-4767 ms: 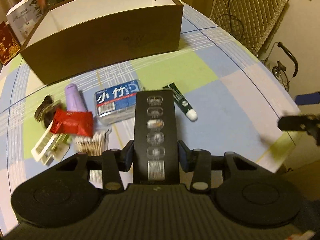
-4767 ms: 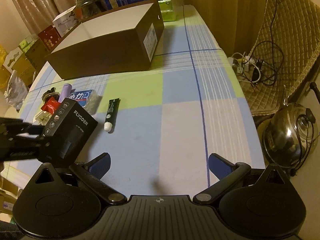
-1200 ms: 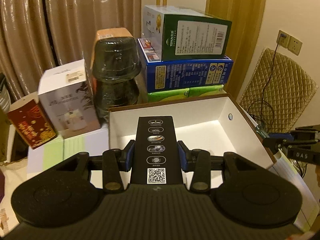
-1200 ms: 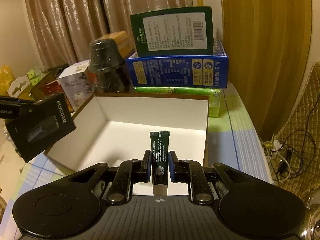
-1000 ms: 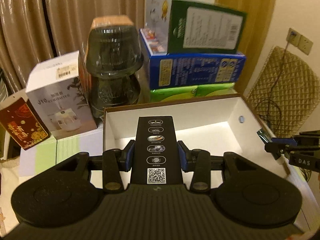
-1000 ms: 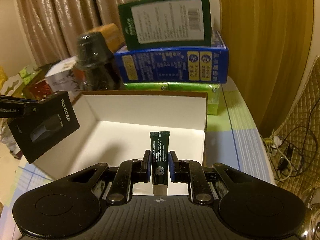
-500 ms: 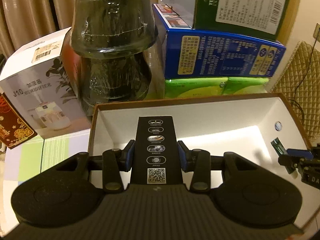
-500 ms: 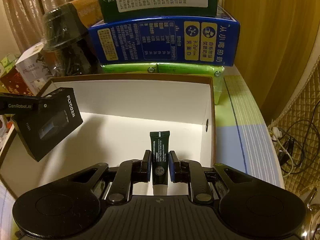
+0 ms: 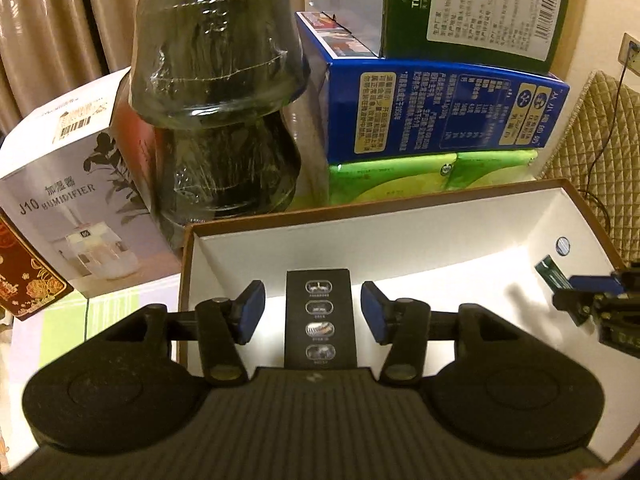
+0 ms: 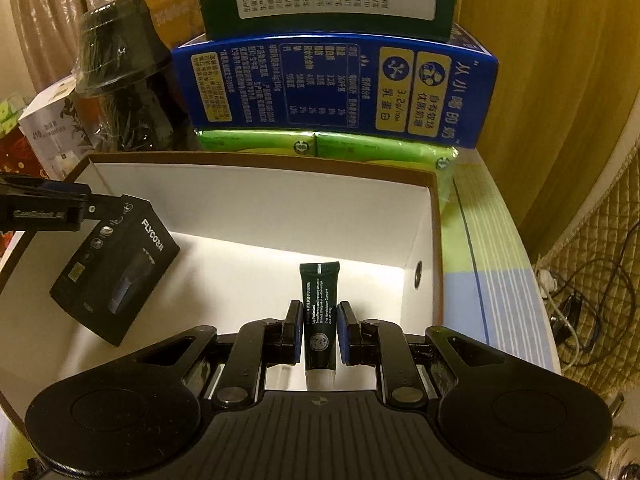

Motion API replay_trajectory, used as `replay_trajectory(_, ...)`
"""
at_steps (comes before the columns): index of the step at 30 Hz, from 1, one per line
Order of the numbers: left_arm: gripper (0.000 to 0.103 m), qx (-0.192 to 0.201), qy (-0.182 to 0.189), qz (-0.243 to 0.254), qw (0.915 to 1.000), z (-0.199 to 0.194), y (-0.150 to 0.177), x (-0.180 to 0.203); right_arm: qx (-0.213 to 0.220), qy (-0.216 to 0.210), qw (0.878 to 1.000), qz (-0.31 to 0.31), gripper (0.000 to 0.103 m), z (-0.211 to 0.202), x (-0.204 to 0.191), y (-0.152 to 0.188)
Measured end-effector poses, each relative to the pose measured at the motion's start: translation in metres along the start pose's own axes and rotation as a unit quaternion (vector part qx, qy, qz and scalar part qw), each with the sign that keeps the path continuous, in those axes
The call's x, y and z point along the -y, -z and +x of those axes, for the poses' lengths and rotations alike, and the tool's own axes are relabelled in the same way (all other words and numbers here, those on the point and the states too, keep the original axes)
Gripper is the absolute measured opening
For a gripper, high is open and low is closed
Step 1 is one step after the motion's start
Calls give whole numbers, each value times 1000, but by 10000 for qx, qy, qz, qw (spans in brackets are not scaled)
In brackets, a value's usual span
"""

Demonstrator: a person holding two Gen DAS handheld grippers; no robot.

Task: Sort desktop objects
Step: 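Carry the black box and green tube into the brown box and release both, then withdraw both tools from the box toward the remaining items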

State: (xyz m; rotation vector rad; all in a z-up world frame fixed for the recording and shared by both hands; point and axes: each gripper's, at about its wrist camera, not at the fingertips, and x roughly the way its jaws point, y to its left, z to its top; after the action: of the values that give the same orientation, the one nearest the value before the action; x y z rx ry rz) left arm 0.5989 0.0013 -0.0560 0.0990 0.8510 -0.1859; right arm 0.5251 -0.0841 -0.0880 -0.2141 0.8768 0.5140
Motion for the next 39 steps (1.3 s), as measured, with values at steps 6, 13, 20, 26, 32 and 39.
replay_trajectory(6,52,-13,-3,69,10000,-5,3,-4,23,121,9998,-125,14,9,-3,-3)
replay_trajectory(13,64,-75,90,55,9999,-10,7,-6,305,65,9995,-23,19,7,2,-3)
replay_trajectory(20,78,-67,50,300,9995,-31,21,-1,565,-179,9982,70,69,-28,-1,10)
replay_trajectory(26,89,-24,30,320,9995,-52,29,2,632,-313,9973,221,92,-56,-8,18)
replay_trajectory(32,97,54,88,251,9996,-79,40,-1,666,-287,9971,233,101,-79,-22,25)
replay_trajectory(39,102,200,118,340,9992,-109,58,-1,658,-224,9965,457,101,-105,-40,41)
